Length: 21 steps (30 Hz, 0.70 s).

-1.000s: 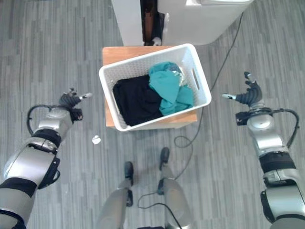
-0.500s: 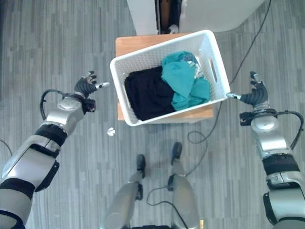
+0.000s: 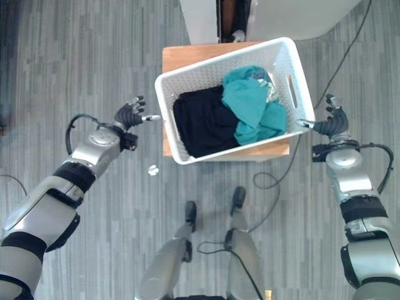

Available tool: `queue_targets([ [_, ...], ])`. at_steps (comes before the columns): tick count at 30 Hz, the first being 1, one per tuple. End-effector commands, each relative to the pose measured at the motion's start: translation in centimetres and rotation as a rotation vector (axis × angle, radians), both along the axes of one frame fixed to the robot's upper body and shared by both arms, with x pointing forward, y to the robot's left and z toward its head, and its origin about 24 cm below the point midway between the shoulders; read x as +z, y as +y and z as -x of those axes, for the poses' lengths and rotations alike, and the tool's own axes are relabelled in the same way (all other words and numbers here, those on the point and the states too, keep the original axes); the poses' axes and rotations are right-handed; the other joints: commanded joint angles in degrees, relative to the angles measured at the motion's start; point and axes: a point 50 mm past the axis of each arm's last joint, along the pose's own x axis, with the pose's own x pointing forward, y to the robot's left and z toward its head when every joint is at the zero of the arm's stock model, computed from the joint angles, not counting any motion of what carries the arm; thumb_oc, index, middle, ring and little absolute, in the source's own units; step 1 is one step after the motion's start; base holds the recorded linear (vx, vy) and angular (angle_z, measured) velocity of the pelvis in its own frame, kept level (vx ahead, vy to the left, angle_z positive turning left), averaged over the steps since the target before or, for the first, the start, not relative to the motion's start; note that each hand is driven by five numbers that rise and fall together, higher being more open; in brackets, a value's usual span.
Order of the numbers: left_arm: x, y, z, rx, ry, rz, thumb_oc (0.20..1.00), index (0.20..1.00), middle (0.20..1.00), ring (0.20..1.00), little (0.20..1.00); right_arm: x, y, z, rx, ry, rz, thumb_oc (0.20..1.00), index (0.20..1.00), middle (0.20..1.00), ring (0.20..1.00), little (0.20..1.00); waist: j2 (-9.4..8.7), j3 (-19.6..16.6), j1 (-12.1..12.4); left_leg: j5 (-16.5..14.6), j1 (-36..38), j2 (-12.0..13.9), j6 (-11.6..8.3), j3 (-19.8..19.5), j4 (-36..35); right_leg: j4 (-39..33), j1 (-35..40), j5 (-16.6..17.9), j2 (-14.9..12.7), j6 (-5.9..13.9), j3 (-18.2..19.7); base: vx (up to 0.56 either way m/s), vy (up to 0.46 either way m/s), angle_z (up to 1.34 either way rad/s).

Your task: Grab the laundry basket,head to the washer,open it,put in the laundry and shut it.

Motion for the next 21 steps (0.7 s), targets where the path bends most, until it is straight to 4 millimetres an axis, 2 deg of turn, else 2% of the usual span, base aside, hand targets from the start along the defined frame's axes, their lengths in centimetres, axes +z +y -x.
queue_targets([
  [1, 1.1, -1.3, -0.8, -0.015, -0.033, -0.055, 1.0, 1.0, 1.0, 1.0, 1.0, 2.3, -0.8, 0.2, -0.03, -0.107, 0.002, 1.0, 1.0, 1.0, 1.0, 1.0, 2.5, -3.01, 0.38, 0.79, -2.8, 1.95, -0.34, 0.54, -1.51, 4.74, 3.24, -10.2, -3.91, 7.5, 1.99, 0.0, 0.0, 0.0],
  [5, -0.1, -2.0, -1.1, 0.032, 0.022, -0.047, 1.0, 1.0, 1.0, 1.0, 1.0, 3.3, 0.2, -0.6, -0.009, -0.144, -0.013, 1.0, 1.0, 1.0, 1.0, 1.0, 1.84, -2.33, -0.06, 0.61, -3.04, 2.11, -0.34, 0.79, -1.49, 5.0, 2.6, -10.43, -3.69, 7.46, 2.47, 0.0, 0.0, 0.0],
  [7, 0.2, -2.5, -1.4, 0.056, 0.024, -0.045, 1.0, 1.0, 1.0, 1.0, 1.0, 4.0, 0.9, -1.0, 0.012, -0.162, -0.008, 1.0, 1.0, 1.0, 1.0, 1.0, 1.19, -2.3, -0.56, 0.9, -3.78, 2.19, -0.34, 0.81, -1.73, 4.81, 1.74, -10.19, -3.57, 7.4, 2.61, 0.0, 0.0, 0.0],
  [13, 0.6, -3.1, -1.6, 0.063, 0.021, -0.058, 1.0, 1.0, 1.0, 1.0, 1.0, 4.5, 1.8, -1.4, 0.035, -0.182, -0.01, 1.0, 1.0, 1.0, 1.0, 1.0, 0.44, -2.19, -1.0, 0.88, -4.31, 2.48, -0.36, 1.11, -1.84, 4.65, 1.01, -10.02, -3.28, 7.33, 2.98, 0.0, 0.0, 0.0],
  [16, 1.6, -2.6, -1.8, 0.092, 0.006, -0.079, 1.0, 1.0, 1.0, 1.0, 1.0, 4.6, 2.6, -1.9, 0.057, -0.175, 0.001, 1.0, 1.0, 1.0, 1.0, 1.0, 0.0, -2.01, -1.17, 0.72, -4.8, 2.6, -0.29, 1.15, -1.57, 4.67, 0.37, -9.96, -3.08, 7.28, 3.31, 0.0, -0.007, -0.03],
  [21, 2.4, -1.6, -2.0, 0.129, 0.001, -0.114, 1.0, 1.0, 1.0, 1.0, 1.0, 5.0, 2.9, -2.8, 0.056, -0.153, -0.011, 1.0, 1.0, 1.0, 1.0, 1.0, -0.44, -1.8, -1.09, 0.51, -5.44, 2.61, -0.15, 1.5, -1.06, 4.68, -0.4, -9.7, -2.97, 7.26, 3.88, 0.0, 0.0, -0.06],
])
